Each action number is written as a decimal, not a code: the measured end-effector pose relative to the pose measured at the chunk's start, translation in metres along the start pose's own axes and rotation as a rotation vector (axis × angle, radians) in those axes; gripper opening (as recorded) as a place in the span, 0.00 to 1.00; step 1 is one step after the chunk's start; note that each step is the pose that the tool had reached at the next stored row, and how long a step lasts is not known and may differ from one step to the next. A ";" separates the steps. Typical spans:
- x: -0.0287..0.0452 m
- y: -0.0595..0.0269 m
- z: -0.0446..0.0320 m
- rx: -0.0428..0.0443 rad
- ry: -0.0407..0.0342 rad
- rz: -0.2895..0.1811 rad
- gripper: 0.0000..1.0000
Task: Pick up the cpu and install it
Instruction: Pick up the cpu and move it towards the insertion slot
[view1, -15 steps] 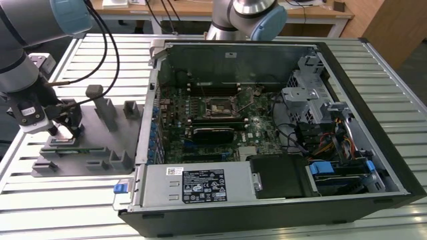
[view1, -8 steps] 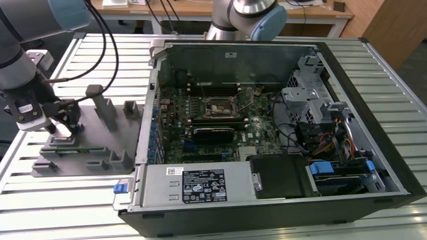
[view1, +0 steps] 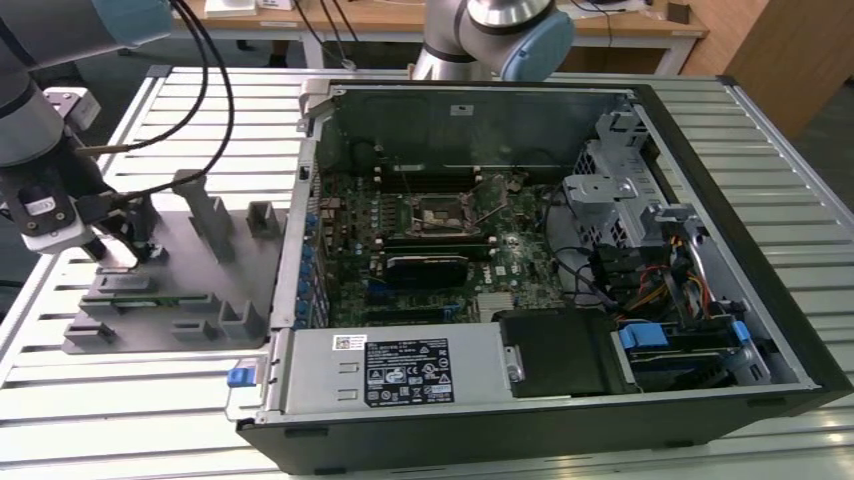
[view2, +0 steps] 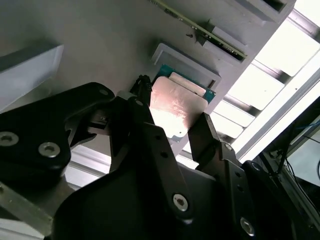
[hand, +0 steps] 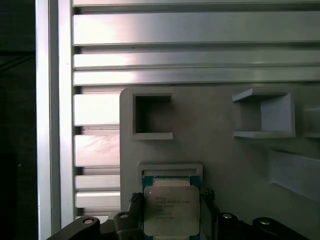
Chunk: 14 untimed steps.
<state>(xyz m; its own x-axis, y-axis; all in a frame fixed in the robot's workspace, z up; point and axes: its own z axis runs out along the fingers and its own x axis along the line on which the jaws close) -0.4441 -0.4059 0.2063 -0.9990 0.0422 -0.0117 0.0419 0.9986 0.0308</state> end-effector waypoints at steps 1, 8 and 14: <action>0.0000 0.0001 -0.0020 0.0001 0.0000 0.000 0.54; 0.0007 0.0002 -0.0086 -0.0047 0.0004 0.000 0.54; 0.0011 0.0004 -0.0139 -0.0066 0.0002 0.000 0.54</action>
<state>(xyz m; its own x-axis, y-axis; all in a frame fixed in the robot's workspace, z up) -0.4453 -0.4058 0.2202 -0.9990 0.0424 -0.0115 0.0419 0.9984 0.0374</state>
